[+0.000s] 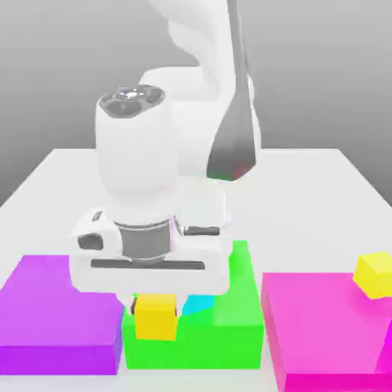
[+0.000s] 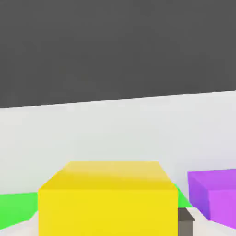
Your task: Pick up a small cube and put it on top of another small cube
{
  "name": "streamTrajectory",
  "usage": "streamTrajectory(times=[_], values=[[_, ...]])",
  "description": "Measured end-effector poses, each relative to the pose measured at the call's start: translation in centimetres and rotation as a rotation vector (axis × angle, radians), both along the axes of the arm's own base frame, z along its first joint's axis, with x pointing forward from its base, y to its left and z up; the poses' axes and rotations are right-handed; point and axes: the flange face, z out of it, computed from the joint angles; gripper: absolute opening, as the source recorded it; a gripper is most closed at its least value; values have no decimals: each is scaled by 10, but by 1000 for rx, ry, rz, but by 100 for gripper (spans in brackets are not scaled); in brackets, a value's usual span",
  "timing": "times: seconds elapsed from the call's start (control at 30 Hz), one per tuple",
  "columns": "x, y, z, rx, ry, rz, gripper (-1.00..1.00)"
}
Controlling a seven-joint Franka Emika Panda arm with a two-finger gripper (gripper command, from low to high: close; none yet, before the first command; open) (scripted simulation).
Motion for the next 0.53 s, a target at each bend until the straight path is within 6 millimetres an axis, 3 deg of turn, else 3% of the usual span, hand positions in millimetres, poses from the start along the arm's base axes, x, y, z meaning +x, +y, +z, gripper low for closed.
streamTrajectory(times=[0.27, 0.4, 0.43, 0.53], values=[[-54, 32, 56, -28, 0, 23, -100], [-59, 35, 16, -36, 0, 24, -100], [-59, 35, 5, -37, 0, 24, 100], [-59, 35, 5, -37, 0, 24, 100]])
